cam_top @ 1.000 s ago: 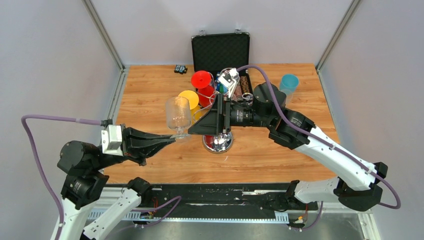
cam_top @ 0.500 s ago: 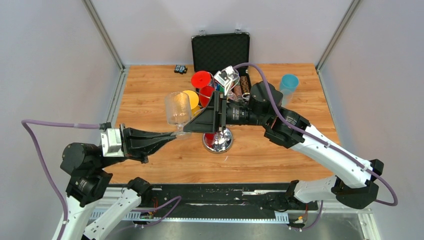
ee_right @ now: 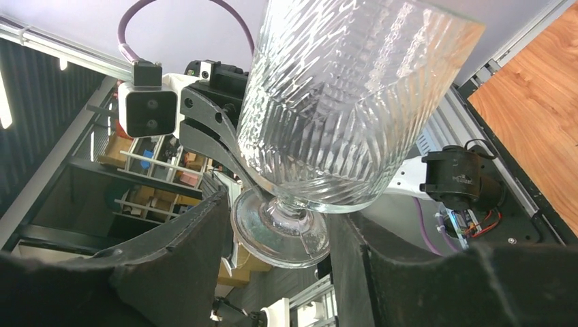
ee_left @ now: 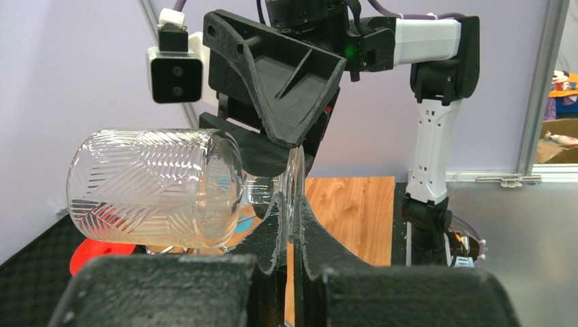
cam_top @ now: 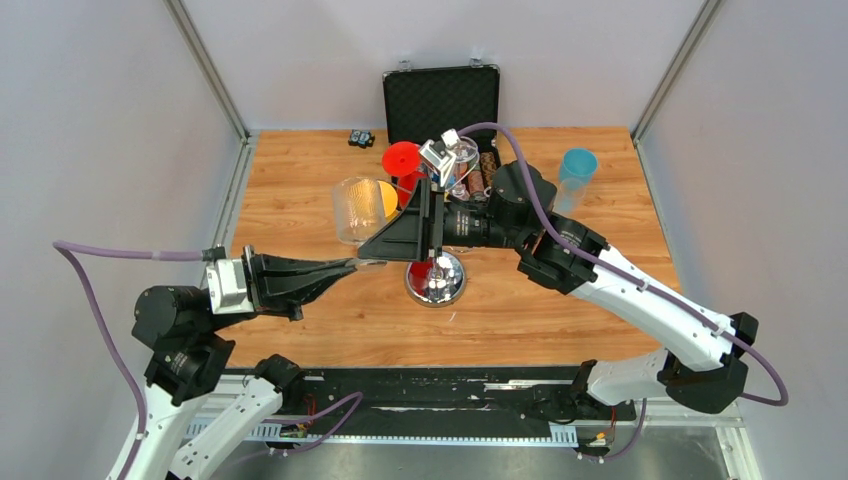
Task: Take the wine glass off the wine glass rack
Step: Place the wine glass at the center of the board.
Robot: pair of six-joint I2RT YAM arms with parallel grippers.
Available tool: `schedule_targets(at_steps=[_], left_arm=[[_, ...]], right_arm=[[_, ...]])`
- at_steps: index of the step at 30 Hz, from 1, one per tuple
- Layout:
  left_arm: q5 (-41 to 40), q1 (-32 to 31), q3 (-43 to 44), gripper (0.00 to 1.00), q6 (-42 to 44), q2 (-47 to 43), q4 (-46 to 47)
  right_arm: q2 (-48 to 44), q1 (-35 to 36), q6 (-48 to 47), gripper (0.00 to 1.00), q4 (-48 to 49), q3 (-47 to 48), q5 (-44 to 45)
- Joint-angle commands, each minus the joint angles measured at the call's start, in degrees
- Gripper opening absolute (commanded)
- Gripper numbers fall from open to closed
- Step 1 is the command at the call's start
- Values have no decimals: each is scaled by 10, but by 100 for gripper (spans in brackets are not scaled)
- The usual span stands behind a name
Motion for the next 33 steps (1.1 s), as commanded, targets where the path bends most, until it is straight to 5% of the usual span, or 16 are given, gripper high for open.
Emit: schedule_targets(at_steps=[1,33], left_arm=[[0,-2,-1,0,9,-5,92],[61,-2,-24,0,-12,-1,157]], right_arm=[[6,6,24,53,44,27,-5],[26,8,77,36,136,-8,-16]])
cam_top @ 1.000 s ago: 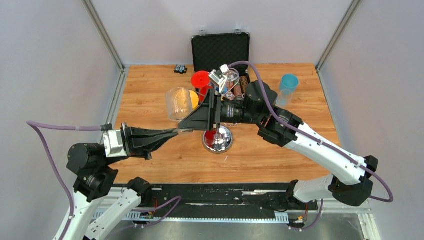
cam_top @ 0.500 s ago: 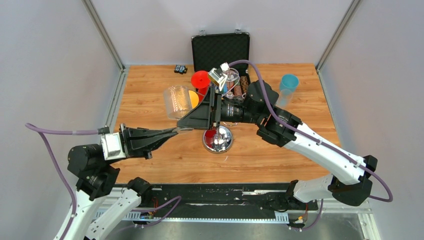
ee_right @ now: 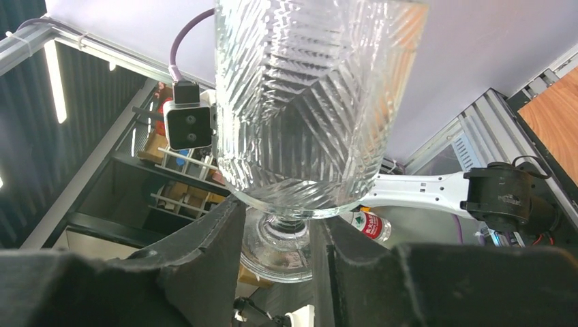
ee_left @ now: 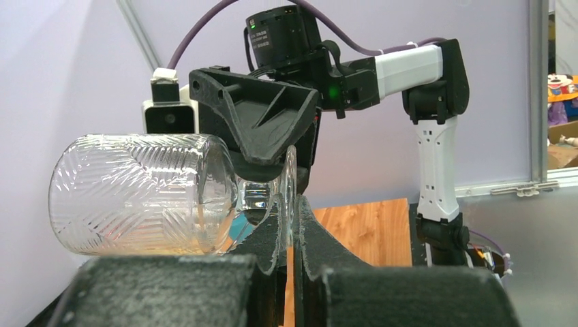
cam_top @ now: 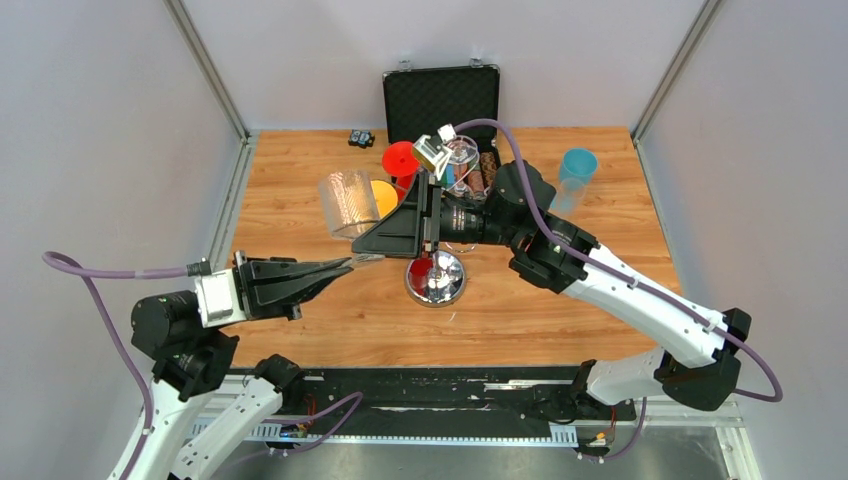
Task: Take the wine glass off the wine glass rack
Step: Place the wine glass at the center of the board.
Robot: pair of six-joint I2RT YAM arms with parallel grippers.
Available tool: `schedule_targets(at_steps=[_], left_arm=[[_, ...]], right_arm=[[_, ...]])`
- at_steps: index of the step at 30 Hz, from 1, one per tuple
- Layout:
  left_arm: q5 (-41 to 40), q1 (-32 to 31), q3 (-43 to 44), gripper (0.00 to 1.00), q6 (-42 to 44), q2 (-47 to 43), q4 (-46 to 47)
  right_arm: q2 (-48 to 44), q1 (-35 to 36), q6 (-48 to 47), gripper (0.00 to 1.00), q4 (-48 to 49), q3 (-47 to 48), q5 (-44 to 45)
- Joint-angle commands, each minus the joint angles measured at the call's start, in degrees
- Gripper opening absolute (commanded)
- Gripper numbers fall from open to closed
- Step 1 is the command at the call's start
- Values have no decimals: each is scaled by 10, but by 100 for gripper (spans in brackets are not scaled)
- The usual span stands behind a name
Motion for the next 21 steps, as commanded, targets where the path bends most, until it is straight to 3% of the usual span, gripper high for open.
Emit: schedule_targets(at_steps=[1,17,21], left_arm=[[36,-3,7,0,-4,1,36],[39,-3,13,0,-1,18,29],[39,-3,17,0,-1,27,27]], right_arm=[[13,4,19,35,51,-1,-3],[28,9,22,18,86,-7,-24],[30,12,18,9,90,-5,-30]])
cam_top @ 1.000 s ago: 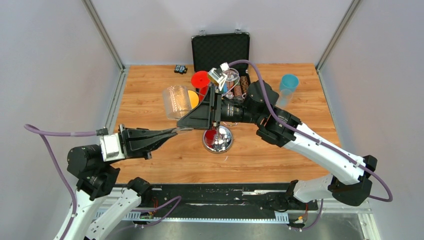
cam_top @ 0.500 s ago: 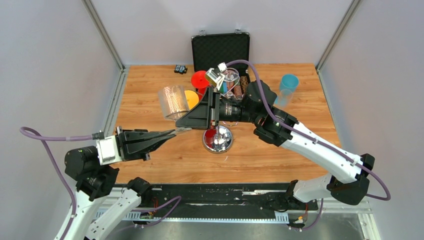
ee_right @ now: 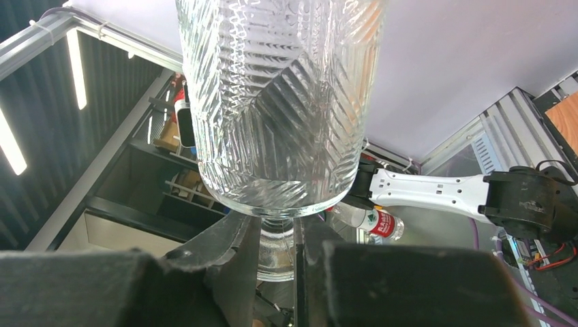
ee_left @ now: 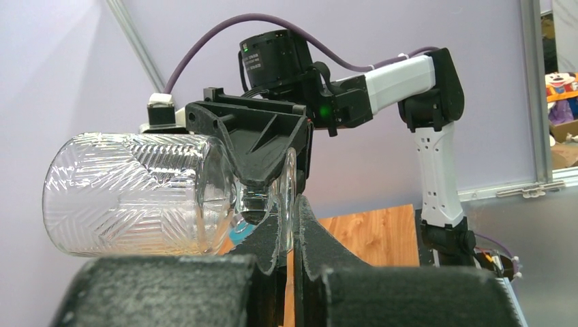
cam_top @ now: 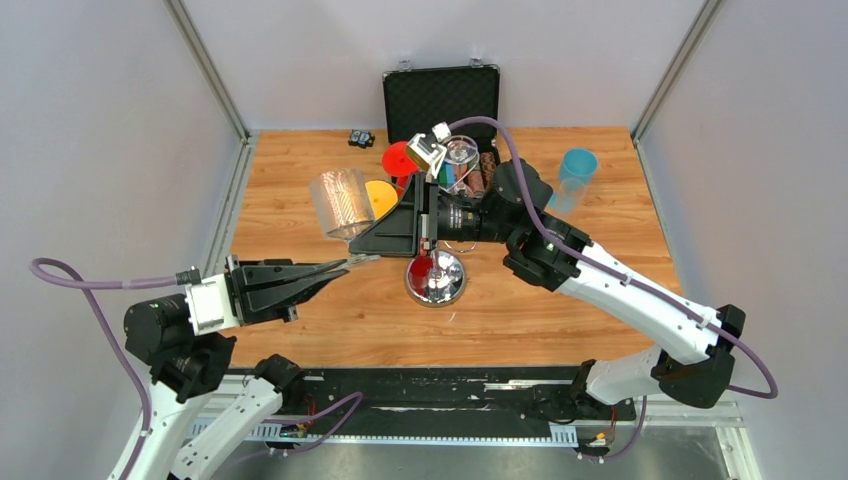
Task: Take the wine glass off the wine glass rack
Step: Place the wine glass at the center of the board.
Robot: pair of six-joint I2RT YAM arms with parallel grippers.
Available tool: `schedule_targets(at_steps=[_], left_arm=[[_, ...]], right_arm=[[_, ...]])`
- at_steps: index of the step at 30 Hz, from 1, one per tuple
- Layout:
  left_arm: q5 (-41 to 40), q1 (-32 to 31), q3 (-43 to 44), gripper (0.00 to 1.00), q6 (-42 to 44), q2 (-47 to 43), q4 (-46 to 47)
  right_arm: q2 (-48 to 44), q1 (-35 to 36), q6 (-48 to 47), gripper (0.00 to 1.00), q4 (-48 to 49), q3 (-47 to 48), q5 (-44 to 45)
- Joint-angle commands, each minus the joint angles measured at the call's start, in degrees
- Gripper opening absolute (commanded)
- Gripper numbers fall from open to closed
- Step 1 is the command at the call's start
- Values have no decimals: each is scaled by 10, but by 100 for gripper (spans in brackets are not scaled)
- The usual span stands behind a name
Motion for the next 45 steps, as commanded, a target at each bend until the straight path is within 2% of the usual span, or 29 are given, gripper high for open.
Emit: schedule_targets(at_steps=[1,2,10,23,28,36,38,40,45], left_arm=[[29,-3,15,0,-5,30,1],[28,-4,15,0,-5,33,0],[6,-3,24,1,3,35,-38],[-27,-3,-13,34,-9,13,-46],[-24,-3,-15,59,-27,17,-48],[-10,-4,-8,79,-51,8,-59],[-9,-4,-3,91,-56,6,-71],[-7,-3,3,97,-56,5,-88],[-9,-4,14,100,-70,-4,-118]], right_arm=[[18,13,-5,3,48,-3,-4],[18,15,-7,0,49,-4,-6],[-15,15,-32,0,86,-53,7],[-115,15,-88,0,132,-159,61],[-143,15,-109,0,134,-182,77],[-216,14,-166,0,125,-234,99],[-240,14,-193,0,108,-245,105],[-267,14,-224,0,91,-265,122],[-334,14,-307,0,34,-313,164]])
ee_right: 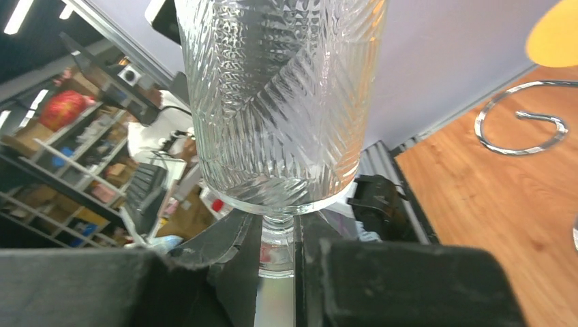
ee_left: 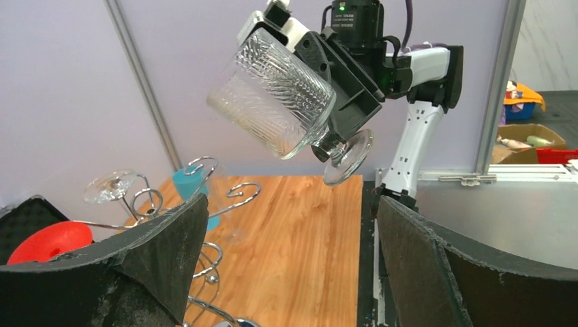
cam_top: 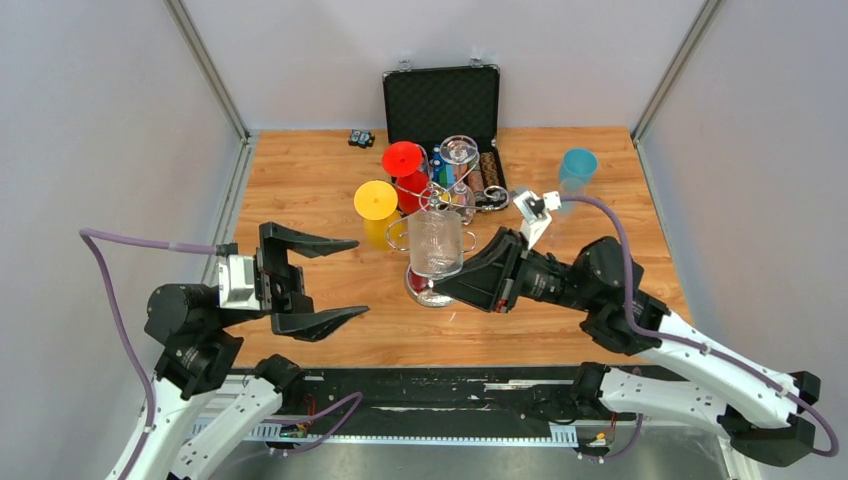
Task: Take the wine glass off the wine glass rack
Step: Place the wine glass at the center of the board.
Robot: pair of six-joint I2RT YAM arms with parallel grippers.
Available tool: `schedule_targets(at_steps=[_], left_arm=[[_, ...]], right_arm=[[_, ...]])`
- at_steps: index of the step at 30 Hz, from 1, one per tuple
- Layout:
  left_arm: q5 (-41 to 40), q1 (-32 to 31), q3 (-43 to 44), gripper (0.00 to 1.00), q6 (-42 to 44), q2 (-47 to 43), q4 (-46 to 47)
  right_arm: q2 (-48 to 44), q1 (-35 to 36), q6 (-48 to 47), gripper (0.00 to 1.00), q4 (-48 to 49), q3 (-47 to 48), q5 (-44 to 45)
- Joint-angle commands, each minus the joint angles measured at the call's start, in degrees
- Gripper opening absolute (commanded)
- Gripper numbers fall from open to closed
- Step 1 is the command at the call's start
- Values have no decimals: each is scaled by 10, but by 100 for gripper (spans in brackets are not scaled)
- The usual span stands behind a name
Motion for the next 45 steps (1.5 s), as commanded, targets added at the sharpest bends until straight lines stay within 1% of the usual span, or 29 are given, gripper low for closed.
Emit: schedule_targets(at_steps=[1,5,8,11,14,18,23,26,29,32,34,41,45], left_arm=[[-9,1,29,100,-23,-10,-31],[-40,1,64,100,-6,-1,-141],[-83,1,91,100,-7,15,-196],[-85,0,129,100,-13,41,-265],[-77,0,141,100,-31,63,-286],[-87,1,133,100,-69,58,-286],[-95,1,143,100,-80,69,-333],[-83,1,156,100,-79,85,-377],[-74,1,160,100,-89,102,-392],[-89,1,165,100,-93,111,-423],[-115,1,165,100,-93,116,-441],[-143,1,165,100,-96,145,-500],[-149,1,167,100,-94,154,-534]], right_arm=[[-61,3,-106,0,-22,-25,49],[-109,3,-157,0,-63,-57,60],[-142,4,-200,0,-91,-76,63],[-157,4,-247,0,-128,-84,47],[-163,4,-289,0,-157,-94,40],[-159,4,-338,0,-177,-112,35],[-152,5,-377,0,-174,-134,29],[-145,8,-396,0,-168,-143,25],[-143,15,-414,0,-152,-153,27],[-140,33,-437,0,-139,-161,50],[-135,48,-459,0,-132,-162,63],[-90,102,-519,0,-112,-147,145],[-73,125,-542,0,-82,-146,180]])
